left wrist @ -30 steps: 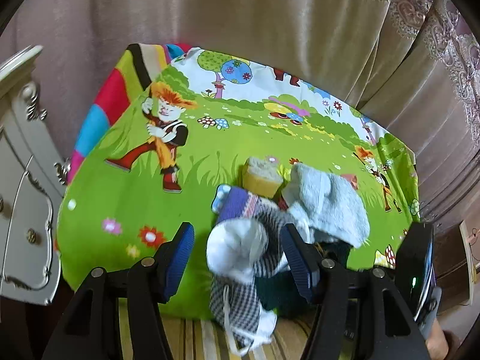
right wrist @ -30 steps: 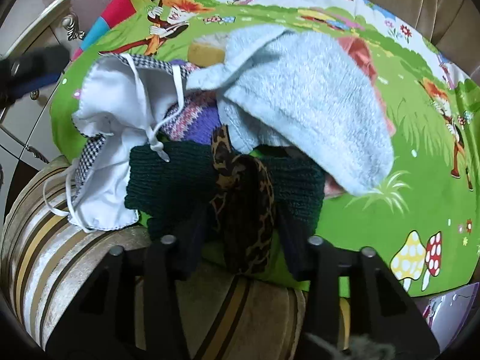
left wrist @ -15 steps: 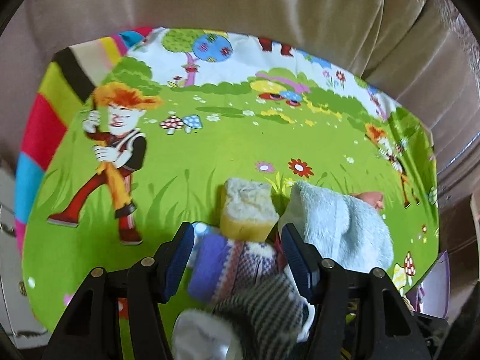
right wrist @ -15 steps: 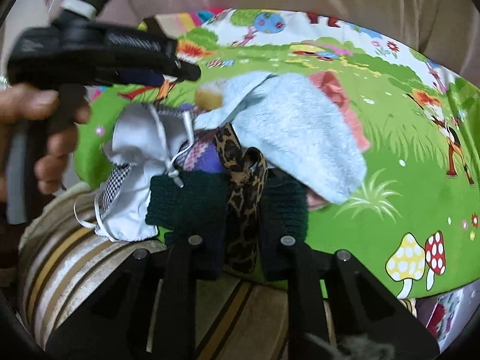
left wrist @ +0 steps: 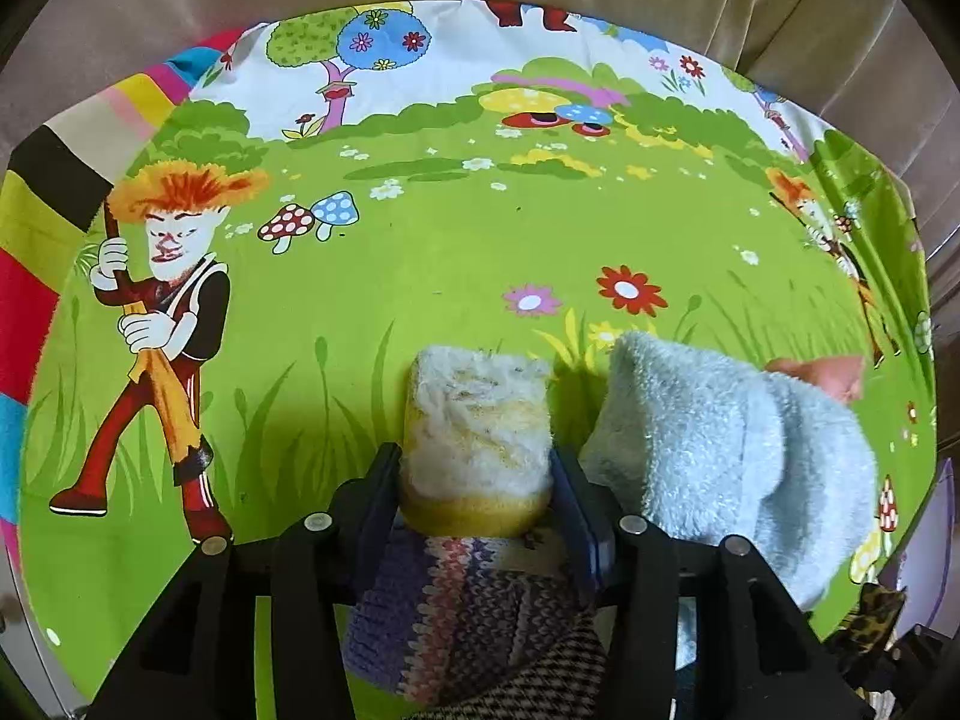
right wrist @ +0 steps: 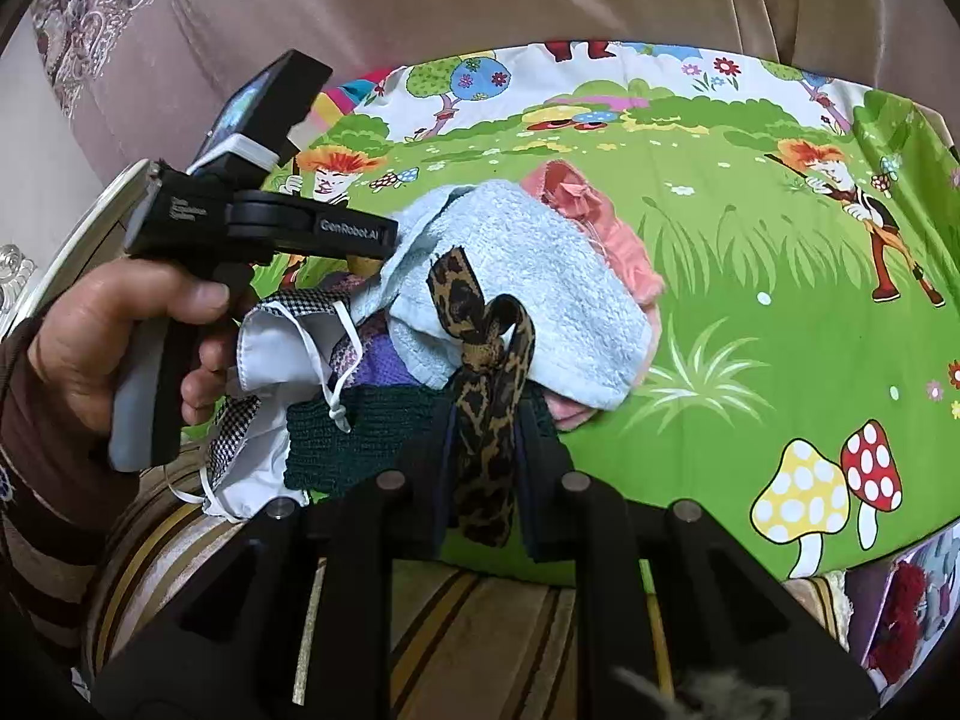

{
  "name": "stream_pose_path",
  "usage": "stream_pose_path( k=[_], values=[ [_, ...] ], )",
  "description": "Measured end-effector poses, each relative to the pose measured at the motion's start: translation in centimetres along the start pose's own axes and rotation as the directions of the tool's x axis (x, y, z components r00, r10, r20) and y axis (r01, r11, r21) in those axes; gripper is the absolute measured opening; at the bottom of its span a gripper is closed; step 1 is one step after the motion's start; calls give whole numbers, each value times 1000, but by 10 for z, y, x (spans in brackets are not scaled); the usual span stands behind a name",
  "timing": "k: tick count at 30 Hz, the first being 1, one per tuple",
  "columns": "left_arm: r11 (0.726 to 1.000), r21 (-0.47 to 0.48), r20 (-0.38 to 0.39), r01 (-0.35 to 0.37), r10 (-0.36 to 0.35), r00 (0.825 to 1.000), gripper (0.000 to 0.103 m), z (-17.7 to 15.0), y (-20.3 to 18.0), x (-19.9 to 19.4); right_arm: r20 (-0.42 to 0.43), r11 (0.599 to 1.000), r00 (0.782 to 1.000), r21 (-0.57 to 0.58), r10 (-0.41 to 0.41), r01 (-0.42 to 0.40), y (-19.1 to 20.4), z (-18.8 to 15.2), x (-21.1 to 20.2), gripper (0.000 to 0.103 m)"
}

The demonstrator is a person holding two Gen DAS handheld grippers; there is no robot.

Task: Organize soft objects
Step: 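Grasp the beige sponge block with the left tool while the right tool grasps the leopard-print ribbon, then carry the sponge and leopard ribbon into the white box and open both tools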

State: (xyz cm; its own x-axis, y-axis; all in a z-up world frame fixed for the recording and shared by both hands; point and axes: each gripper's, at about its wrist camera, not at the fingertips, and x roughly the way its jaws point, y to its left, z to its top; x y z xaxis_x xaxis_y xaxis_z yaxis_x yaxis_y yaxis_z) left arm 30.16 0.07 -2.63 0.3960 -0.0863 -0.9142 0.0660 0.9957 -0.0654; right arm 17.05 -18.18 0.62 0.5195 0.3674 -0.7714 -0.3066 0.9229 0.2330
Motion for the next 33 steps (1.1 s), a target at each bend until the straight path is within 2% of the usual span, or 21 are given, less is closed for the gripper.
stream_pose_path(
  k=[9,15,20,25,33],
  values=[
    [998,-51,77,-26,30,997,46,-10,7,-25,21,1000,1000,-4,-20,20,0,-2,-8,21],
    [993,-119,174,-7,28,984,46,-30,13,-65,41,999,998,-11,-40,41,0,-4,-18,21],
    [987,-151,237,55,-18,971,46,-53,8,-98,53,999,997,-13,-52,53,-1,-7,-29,21],
    [986,-133,292,97,-55,955,46,-77,-14,-125,61,997,995,-3,-81,82,-6,-11,-42,21],
    [984,-62,284,169,-145,948,46,-105,-59,-139,69,990,988,16,-138,137,-19,-22,-68,21]
  ],
)
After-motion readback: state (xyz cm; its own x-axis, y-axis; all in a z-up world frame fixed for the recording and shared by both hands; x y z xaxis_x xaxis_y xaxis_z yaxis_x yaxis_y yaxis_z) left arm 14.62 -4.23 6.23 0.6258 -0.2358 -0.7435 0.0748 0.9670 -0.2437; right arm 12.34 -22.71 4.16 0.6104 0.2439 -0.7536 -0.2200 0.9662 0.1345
